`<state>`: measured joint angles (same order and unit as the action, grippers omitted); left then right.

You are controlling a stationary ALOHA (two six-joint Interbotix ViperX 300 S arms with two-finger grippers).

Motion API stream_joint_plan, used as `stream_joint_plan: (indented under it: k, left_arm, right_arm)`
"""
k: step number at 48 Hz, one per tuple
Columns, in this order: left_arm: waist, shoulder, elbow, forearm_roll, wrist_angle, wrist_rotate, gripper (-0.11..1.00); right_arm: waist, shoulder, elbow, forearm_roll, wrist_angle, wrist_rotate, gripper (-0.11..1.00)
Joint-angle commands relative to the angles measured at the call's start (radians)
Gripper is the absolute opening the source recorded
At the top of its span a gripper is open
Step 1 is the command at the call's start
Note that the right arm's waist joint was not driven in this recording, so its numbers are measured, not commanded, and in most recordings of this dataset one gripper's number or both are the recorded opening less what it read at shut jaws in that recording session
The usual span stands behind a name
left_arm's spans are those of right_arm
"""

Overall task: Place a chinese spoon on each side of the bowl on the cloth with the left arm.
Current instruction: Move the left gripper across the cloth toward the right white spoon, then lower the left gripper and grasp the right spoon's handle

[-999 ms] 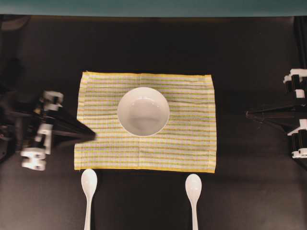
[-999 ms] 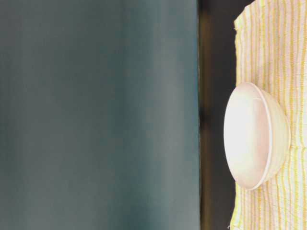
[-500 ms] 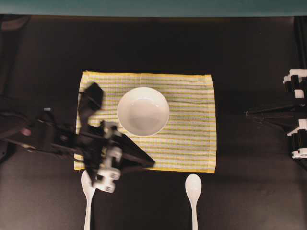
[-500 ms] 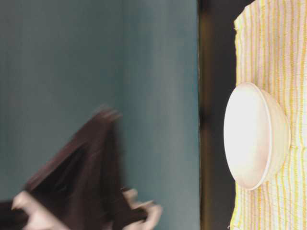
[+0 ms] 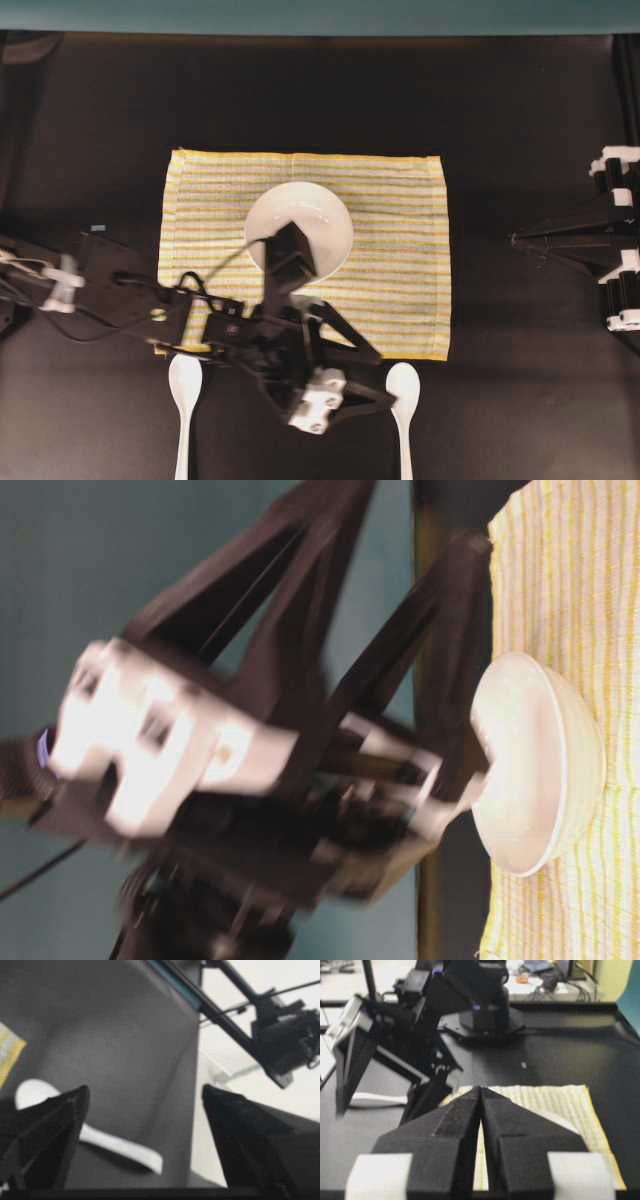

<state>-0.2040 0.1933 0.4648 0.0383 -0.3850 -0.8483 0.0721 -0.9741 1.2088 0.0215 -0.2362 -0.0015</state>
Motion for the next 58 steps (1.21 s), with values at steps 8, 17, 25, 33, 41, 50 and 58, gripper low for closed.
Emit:
stream_joint_plan:
  k: [8,17,25,33,41,50,58]
  left_arm:
    - [0.005,0.138,-0.083,0.003,-0.011,-0.008,0.81]
    - [0.021,0.181,-0.083,0.003,0.002,-0.028,0.80]
    - [0.038,0.207,-0.075,0.003,0.003,-0.029,0.80]
    - [0.052,0.239,-0.075,0.003,0.003,-0.029,0.79]
    - [0.064,0.255,-0.075,0.003,0.003,-0.028,0.79]
    - [0.058,0.262,-0.083,0.003,0.017,-0.028,0.79]
    - [0.044,0.270,-0.118,0.003,0.098,-0.026,0.79]
  right_arm:
    - [0.000,0.005,0.000,0.003,-0.005,0.008,0.00]
    - [0.002,0.005,0.005,0.003,-0.005,0.008,0.00]
    - [0.000,0.005,0.015,0.003,-0.005,0.009,0.00]
    - [0.000,0.005,0.018,0.003,-0.005,0.009,0.00]
    - [0.000,0.005,0.020,0.003,-0.005,0.008,0.00]
    - [0.000,0.005,0.021,0.003,-0.005,0.008,0.00]
    - [0.000,0.003,0.021,0.003,-0.005,0.008,0.00]
